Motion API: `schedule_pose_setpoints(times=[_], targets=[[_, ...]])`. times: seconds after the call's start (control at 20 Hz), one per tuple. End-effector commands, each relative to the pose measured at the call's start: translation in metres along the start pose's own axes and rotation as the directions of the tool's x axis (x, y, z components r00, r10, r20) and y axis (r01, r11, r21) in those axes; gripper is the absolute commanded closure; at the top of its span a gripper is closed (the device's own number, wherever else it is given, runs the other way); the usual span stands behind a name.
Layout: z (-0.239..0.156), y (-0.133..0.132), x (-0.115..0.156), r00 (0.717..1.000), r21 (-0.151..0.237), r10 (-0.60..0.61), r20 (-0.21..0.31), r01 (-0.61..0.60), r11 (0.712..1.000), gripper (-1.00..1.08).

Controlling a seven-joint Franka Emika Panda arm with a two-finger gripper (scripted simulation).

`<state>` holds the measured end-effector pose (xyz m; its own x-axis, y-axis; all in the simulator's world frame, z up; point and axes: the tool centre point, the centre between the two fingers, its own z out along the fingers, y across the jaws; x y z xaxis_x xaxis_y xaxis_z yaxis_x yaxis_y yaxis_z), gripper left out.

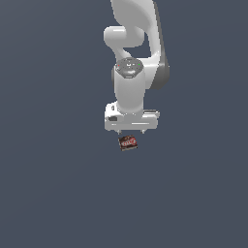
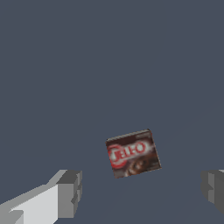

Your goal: Pick up the object and move it to a goal position.

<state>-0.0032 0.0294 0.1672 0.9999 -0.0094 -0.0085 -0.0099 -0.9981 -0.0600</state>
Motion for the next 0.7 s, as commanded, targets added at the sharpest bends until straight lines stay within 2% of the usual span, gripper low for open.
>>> schedule_pose_setpoints(times=[0.0, 0.35, 0.65], targets=[[0.002, 0.000, 0.000, 1.000, 0.000, 0.018, 0.001, -0.018, 1.000, -0.92], [0.011, 0.000, -0.002, 0.993, -0.001, 0.118, 0.001, -0.118, 0.993, -0.92], [0.022, 0.000, -0.005, 0.967, -0.003, 0.253, 0.001, -0.253, 0.967, -0.92]])
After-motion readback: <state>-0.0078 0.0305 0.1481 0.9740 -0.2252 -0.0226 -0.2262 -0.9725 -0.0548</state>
